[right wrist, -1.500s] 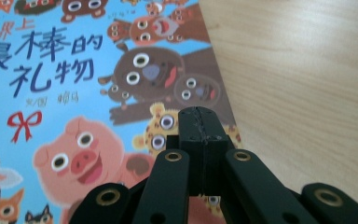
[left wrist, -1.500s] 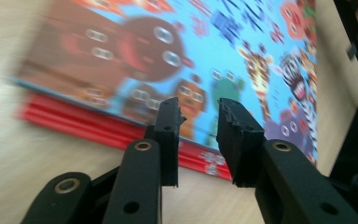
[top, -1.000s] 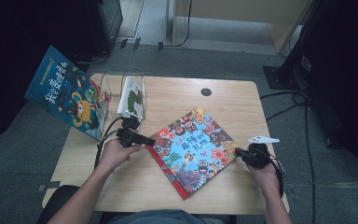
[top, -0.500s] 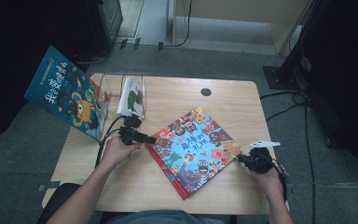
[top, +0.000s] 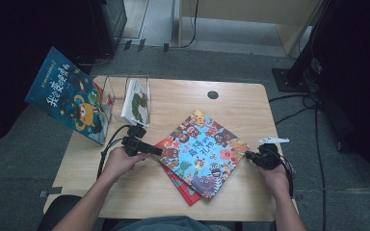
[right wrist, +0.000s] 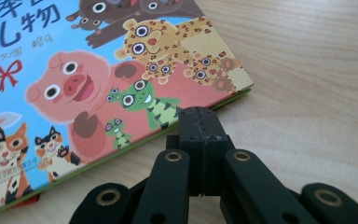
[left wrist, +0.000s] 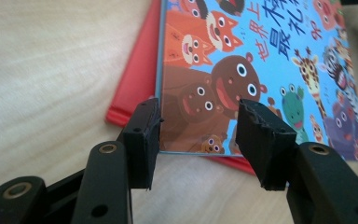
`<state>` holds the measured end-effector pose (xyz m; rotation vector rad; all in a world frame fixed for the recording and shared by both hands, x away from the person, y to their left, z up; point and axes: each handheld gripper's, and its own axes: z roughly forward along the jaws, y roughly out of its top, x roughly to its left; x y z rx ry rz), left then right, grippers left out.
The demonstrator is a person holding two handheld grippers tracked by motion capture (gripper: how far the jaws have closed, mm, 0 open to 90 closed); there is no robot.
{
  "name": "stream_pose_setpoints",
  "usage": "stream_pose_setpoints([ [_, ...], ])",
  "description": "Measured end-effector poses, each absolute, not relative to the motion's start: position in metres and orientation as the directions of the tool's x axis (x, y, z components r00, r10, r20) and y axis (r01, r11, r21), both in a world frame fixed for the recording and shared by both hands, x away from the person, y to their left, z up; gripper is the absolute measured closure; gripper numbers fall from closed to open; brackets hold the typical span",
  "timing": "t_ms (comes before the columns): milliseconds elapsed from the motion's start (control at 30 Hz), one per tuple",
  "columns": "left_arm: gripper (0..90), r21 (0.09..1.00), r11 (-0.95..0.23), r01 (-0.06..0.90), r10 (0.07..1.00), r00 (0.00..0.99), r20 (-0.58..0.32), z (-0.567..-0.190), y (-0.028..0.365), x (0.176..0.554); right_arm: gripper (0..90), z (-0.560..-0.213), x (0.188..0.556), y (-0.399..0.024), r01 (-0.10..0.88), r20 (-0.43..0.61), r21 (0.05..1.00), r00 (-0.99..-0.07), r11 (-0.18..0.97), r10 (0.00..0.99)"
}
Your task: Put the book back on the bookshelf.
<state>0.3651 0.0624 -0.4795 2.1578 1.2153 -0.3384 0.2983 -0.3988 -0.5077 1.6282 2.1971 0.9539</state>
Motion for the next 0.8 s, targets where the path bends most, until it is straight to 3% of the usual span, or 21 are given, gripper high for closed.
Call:
stream_pose_setpoints([
  [233, 49.8, 0.363, -0.402, 0.841, 0.67, 0.54, -0.509, -0.482, 0.061, 0.351, 90.0, -0.507, 0.313, -0.396, 0.756, 0.209, 0.642, -0.333, 0.128, 0.919],
  [533, 49.1, 0.352, -0.403, 0.845, 0.643, 0.535, -0.548, -0.481, 0.061, 0.335, 90.0, -0.507, 0.329, -0.382, 0.746, 0.204, 0.645, -0.376, 0.165, 0.904],
  [800, 45.3, 0.365, -0.367, 0.856, 0.684, 0.514, -0.518, -0.481, 0.069, 0.331, 90.0, -0.507, 0.342, -0.372, 0.741, 0.207, 0.647, -0.396, 0.178, 0.894],
])
